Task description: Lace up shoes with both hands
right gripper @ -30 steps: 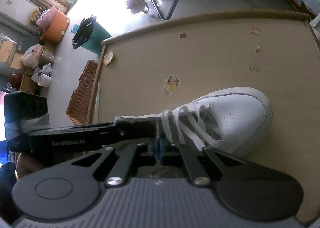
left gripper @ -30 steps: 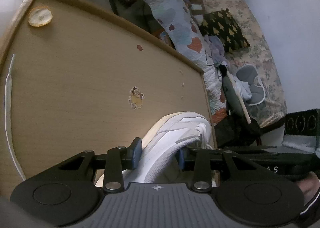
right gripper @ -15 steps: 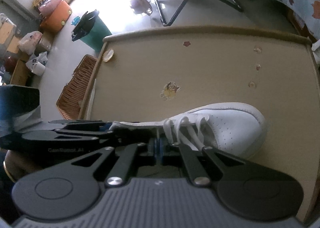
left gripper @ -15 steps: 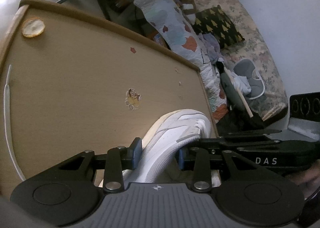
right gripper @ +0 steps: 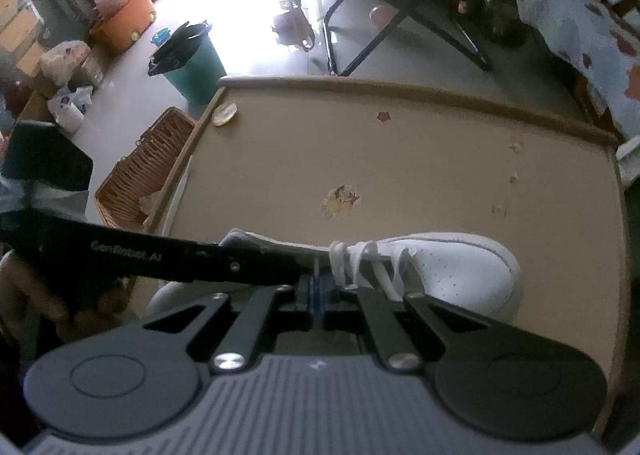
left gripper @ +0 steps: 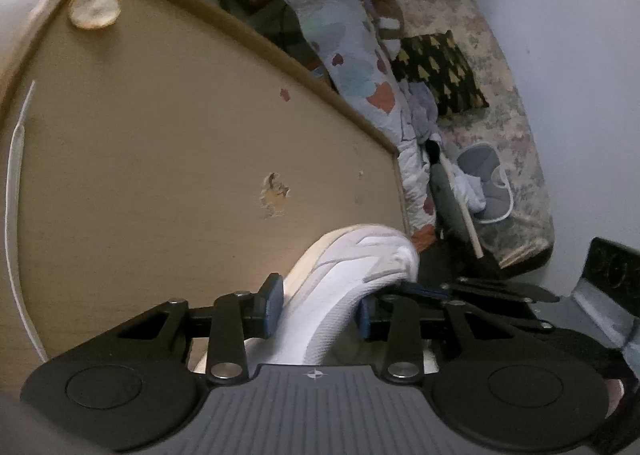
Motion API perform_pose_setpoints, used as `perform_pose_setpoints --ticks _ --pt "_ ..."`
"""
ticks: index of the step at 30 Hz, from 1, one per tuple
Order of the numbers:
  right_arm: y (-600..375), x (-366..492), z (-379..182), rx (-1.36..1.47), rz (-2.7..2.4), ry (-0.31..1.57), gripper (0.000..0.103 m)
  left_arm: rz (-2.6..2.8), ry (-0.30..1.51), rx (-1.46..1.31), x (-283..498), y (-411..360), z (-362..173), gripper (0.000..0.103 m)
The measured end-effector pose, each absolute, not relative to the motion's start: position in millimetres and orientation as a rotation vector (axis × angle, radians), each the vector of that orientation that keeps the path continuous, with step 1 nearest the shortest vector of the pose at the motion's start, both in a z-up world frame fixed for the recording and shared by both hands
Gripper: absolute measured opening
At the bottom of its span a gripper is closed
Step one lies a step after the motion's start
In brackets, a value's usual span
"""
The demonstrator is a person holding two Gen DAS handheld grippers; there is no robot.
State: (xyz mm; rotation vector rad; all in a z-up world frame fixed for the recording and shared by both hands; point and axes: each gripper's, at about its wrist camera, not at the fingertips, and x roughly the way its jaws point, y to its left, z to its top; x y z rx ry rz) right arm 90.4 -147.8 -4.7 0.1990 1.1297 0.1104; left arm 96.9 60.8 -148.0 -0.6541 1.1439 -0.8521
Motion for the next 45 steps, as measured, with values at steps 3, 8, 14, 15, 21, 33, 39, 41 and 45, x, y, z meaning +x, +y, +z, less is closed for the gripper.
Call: perform_pose_setpoints --ticks 3,8,14,15,21,33,39,41,45 --pt "-147 93 -6 0.185 0.106 1.130 0.003 -0.874 1.134 -0.626 94 56 -148 0.041" --pt "-146 97 -7 0.174 0.111 1.136 0.003 -0.901 1.096 -0.549 86 45 -144 0.041" --pt "-149 96 -8 0.178 0.115 1.137 0.003 -0.930 1.039 -0.450 79 39 -136 0.041" --pt "-150 95 -9 0.184 0.119 1.140 0.003 -0.930 1.031 -0.435 78 38 -134 0.041" --pt "-154 89 0 0.198 0.161 1.137 0.007 -0.888 1.036 -0.361 74 36 -127 0.045" --pt "-167 71 34 0.224 0.264 1.088 0.025 -0.650 0.988 -0.274 49 52 -81 0.046" --pt "-226 70 55 0.311 0.164 0.961 0.035 -0.457 0.934 -0.429 28 74 -41 0.050" --pt "-251 78 45 0.350 0.079 0.962 0.035 -0.400 0.947 -0.504 21 82 -30 0.051" --pt "-279 100 5 0.443 0.026 1.042 0.035 -0.382 1.002 -0.538 8 88 -12 0.051"
